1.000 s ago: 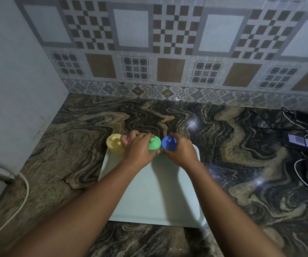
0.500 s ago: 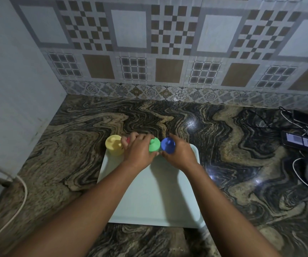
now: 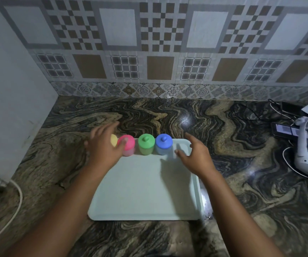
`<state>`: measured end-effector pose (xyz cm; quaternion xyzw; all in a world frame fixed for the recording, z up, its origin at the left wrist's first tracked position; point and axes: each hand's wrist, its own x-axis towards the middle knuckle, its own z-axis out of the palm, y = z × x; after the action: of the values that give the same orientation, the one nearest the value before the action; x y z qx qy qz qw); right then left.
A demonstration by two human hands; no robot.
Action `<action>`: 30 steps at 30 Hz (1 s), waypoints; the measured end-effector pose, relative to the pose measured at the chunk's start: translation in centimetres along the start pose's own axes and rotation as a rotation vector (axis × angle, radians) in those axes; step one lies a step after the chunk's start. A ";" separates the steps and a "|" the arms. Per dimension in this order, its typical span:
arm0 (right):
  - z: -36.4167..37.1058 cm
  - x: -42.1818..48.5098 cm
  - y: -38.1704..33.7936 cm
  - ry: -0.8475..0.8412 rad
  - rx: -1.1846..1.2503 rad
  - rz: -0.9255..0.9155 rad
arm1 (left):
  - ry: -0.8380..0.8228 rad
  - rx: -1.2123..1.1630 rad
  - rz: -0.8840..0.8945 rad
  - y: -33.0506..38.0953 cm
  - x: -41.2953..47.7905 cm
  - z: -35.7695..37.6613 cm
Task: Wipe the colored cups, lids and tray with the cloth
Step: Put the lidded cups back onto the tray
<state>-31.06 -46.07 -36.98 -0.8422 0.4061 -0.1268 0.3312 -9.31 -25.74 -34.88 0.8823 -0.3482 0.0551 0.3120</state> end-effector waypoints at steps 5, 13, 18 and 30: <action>0.2 -3.5 4.1 -0.006 -0.072 0.138 | -0.094 -0.206 -0.369 -4.7 -3.9 -1.1; 1.3 -5.6 5.5 -0.003 -0.065 0.218 | -0.320 -0.224 -0.626 -7.8 -7.2 0.5; 1.7 -5.4 5.7 -0.025 -0.062 0.269 | -0.379 -0.308 -0.727 -9.6 -6.4 0.9; 2.1 -4.3 6.2 0.014 -0.069 0.285 | -0.404 -0.453 -0.857 -10.3 -4.3 1.0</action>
<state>-36.51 -44.62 -42.35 -0.7860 0.5279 -0.0706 0.3138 -6.00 -18.04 -42.26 0.8489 -0.0125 -0.3255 0.4161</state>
